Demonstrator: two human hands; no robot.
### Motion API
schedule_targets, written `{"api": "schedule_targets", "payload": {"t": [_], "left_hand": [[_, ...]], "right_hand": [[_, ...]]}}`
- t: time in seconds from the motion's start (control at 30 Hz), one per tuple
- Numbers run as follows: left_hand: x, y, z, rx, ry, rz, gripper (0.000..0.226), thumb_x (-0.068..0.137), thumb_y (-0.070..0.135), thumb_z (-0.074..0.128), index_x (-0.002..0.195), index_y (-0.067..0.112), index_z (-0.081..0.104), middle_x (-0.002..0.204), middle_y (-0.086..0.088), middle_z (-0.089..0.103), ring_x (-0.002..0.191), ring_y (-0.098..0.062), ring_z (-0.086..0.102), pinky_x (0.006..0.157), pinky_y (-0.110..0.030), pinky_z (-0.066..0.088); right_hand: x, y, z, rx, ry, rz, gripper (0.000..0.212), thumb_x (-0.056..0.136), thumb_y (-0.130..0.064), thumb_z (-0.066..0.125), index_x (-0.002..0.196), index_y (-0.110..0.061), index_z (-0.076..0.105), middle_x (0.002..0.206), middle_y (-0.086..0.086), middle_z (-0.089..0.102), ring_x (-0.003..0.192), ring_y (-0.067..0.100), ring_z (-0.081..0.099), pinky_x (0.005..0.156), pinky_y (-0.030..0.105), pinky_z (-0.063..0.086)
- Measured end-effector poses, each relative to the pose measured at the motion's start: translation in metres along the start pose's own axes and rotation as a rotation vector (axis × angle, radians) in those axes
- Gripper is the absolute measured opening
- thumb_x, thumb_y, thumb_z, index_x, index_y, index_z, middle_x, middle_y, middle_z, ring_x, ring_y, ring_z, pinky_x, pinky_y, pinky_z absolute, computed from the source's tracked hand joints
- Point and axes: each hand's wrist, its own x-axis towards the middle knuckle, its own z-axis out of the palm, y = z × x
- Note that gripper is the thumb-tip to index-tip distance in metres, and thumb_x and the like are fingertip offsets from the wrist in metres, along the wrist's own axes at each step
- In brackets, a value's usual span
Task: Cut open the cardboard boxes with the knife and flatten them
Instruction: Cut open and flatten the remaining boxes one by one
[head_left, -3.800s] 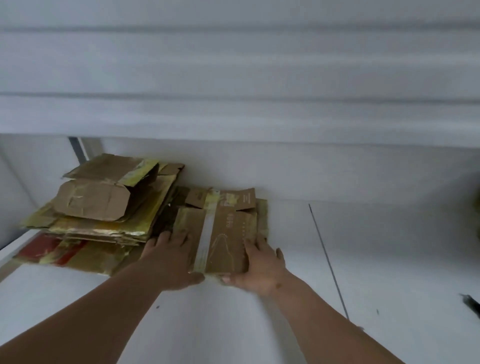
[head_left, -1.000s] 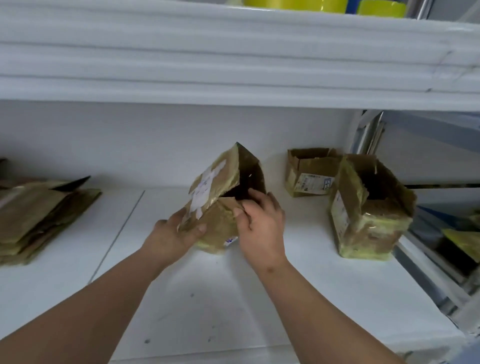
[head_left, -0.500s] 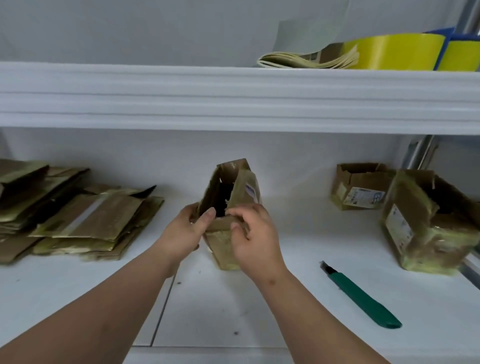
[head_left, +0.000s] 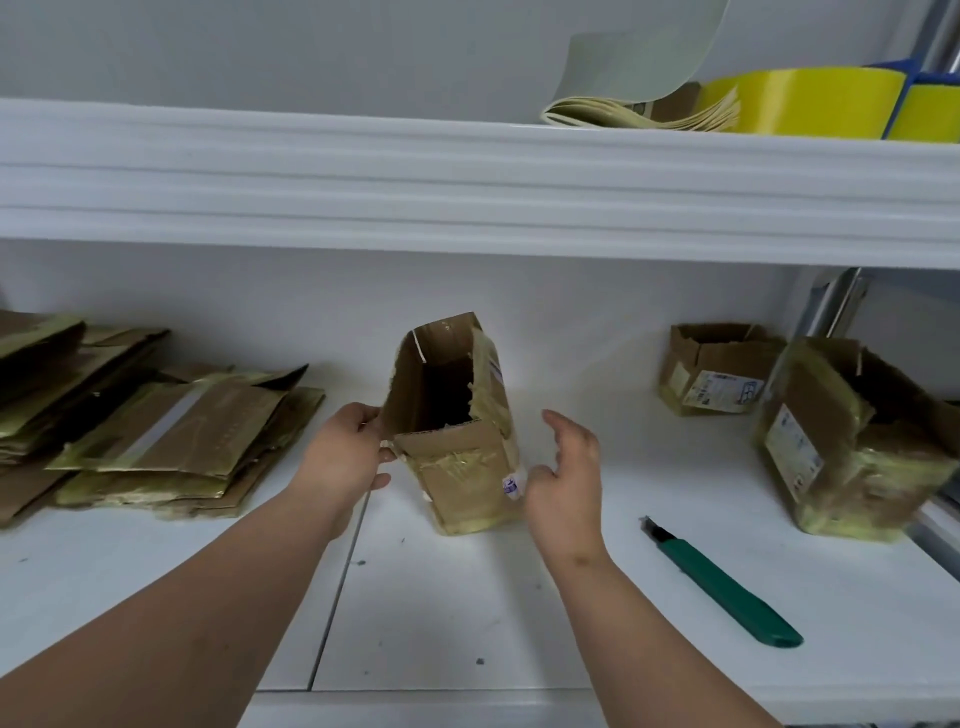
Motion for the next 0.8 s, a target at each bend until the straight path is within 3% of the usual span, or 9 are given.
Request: {"api": "schedule_targets", "payload": {"t": [0.07,0.17,0.3,0.37,0.47,0.57,0.63,0.7,0.8], "left_hand": [[0.000,0.000,0.000,-0.037,0.010,-0.022,0.018,0.103,0.028,0.046,0.117,0.021,0.055,0.107,0.001,0.067,0.095,-0.018,0.067,0.087,-0.045,0.057],[-0.004,0.000,0.003,-0.102,-0.036,-0.053,0.017,0.103,0.038,0.043,0.115,0.031,0.053,0.116,0.007,0.063,0.101,-0.016,0.065,0.090,-0.045,0.056],[-0.005,-0.008,0.003,-0.210,-0.211,-0.100,0.077,0.083,0.072,0.041,0.148,0.033,0.031,0.142,0.011,0.043,0.134,-0.016,0.043,0.105,-0.052,0.043],[-0.004,-0.012,0.002,-0.234,-0.208,-0.067,0.093,0.073,0.070,0.055,0.152,0.037,0.018,0.151,0.008,0.036,0.138,-0.019,0.037,0.109,-0.053,0.037],[-0.001,-0.013,0.004,-0.305,-0.069,-0.013,0.119,0.064,0.050,0.079,0.151,0.046,-0.002,0.156,-0.003,0.031,0.136,-0.026,0.040,0.106,-0.054,0.040],[0.003,-0.014,0.005,-0.173,0.052,0.039,0.146,0.041,0.054,0.095,0.146,0.055,-0.007,0.159,-0.004,0.023,0.141,-0.028,0.034,0.109,-0.056,0.036],[0.004,-0.016,0.006,-0.035,0.091,0.063,0.148,0.041,0.052,0.096,0.145,0.056,-0.009,0.162,-0.001,0.014,0.146,-0.027,0.024,0.113,-0.056,0.030],[0.002,-0.016,0.009,0.023,0.081,0.104,0.138,0.057,0.036,0.094,0.148,0.052,-0.008,0.163,0.001,0.010,0.148,-0.025,0.019,0.114,-0.049,0.027],[0.000,-0.013,0.007,0.038,0.035,0.106,0.130,0.063,0.029,0.091,0.150,0.052,-0.004,0.163,0.000,0.014,0.144,-0.029,0.029,0.112,-0.046,0.029]], "right_hand": [[0.005,0.016,-0.003,-0.065,-0.133,0.118,0.062,0.093,0.003,0.049,0.148,-0.026,0.040,0.141,-0.012,0.041,0.136,0.014,0.040,0.105,0.015,0.031],[0.003,0.029,0.005,-0.096,-0.348,0.128,0.049,0.091,-0.008,0.052,0.124,-0.044,0.057,0.116,-0.023,0.065,0.110,0.005,0.062,0.089,0.017,0.048],[0.002,0.035,0.012,-0.066,-0.368,0.075,0.049,0.095,-0.002,0.050,0.118,-0.045,0.056,0.122,-0.015,0.058,0.106,0.000,0.055,0.087,0.005,0.039],[0.001,0.035,0.014,-0.087,-0.374,0.078,0.046,0.100,-0.009,0.051,0.136,-0.037,0.052,0.127,-0.010,0.046,0.114,0.004,0.045,0.094,0.006,0.034],[-0.005,0.031,0.023,-0.056,-0.409,0.005,0.041,0.101,-0.016,0.053,0.139,-0.032,0.054,0.135,-0.010,0.049,0.127,0.008,0.046,0.110,0.019,0.038],[-0.017,0.029,0.034,-0.073,-0.493,-0.084,0.044,0.099,-0.026,0.045,0.141,-0.030,0.053,0.139,-0.009,0.054,0.130,0.010,0.048,0.112,0.031,0.041],[-0.022,0.030,0.037,-0.096,-0.554,-0.107,0.045,0.099,-0.024,0.040,0.142,-0.031,0.052,0.137,-0.011,0.057,0.128,0.007,0.051,0.110,0.029,0.043],[-0.022,0.033,0.033,-0.103,-0.549,-0.086,0.043,0.100,-0.011,0.043,0.138,-0.026,0.057,0.130,-0.013,0.062,0.124,0.005,0.055,0.105,0.018,0.044],[-0.012,0.038,0.017,-0.154,-0.331,-0.023,0.034,0.096,-0.004,0.054,0.122,-0.022,0.065,0.109,-0.017,0.056,0.108,0.003,0.058,0.085,0.000,0.040]]}}
